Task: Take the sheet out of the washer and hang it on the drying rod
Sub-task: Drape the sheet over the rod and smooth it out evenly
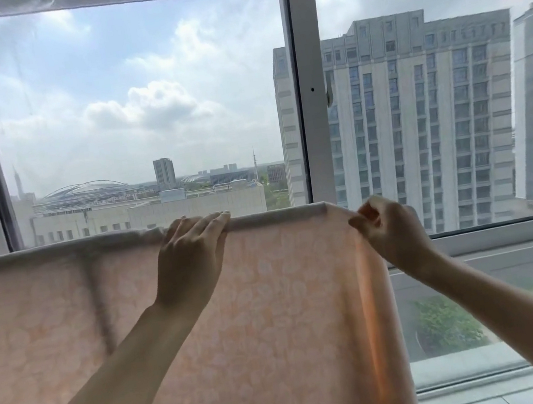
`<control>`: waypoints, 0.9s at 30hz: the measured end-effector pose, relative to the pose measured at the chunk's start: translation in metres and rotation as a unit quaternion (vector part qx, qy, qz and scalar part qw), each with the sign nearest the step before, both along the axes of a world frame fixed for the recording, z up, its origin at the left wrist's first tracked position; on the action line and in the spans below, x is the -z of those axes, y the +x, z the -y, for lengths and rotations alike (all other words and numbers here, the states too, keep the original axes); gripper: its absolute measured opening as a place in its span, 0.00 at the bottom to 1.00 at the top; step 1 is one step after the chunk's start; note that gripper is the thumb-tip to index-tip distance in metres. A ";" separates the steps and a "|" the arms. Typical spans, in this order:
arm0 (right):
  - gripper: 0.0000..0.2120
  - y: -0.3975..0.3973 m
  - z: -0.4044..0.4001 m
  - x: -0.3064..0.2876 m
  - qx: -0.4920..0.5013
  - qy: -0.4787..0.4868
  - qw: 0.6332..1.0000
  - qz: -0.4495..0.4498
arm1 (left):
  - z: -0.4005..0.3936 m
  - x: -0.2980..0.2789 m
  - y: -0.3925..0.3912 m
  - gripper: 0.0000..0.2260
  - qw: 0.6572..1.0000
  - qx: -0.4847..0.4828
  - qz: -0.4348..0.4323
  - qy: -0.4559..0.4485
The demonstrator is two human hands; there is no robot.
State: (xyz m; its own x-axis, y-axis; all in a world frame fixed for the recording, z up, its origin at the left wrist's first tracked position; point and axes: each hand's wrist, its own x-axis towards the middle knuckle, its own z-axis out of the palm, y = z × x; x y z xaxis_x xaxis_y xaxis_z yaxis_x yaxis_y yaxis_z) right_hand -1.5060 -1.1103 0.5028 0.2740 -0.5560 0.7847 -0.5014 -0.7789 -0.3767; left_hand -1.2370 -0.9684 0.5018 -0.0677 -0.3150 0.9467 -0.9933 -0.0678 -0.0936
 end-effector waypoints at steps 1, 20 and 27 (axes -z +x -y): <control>0.09 -0.001 0.001 0.004 -0.004 0.002 0.999 -0.035 | 0.001 0.000 -0.001 0.10 1.000 0.008 -0.003 -0.002; 0.04 0.029 -0.010 -0.011 -0.020 -0.014 0.999 -0.041 | -0.020 0.001 -0.005 0.08 0.994 0.094 -0.062 0.015; 0.15 0.058 -0.041 -0.020 -0.041 -0.138 0.986 -0.080 | -0.040 0.012 -0.017 0.06 0.996 0.087 -0.035 0.009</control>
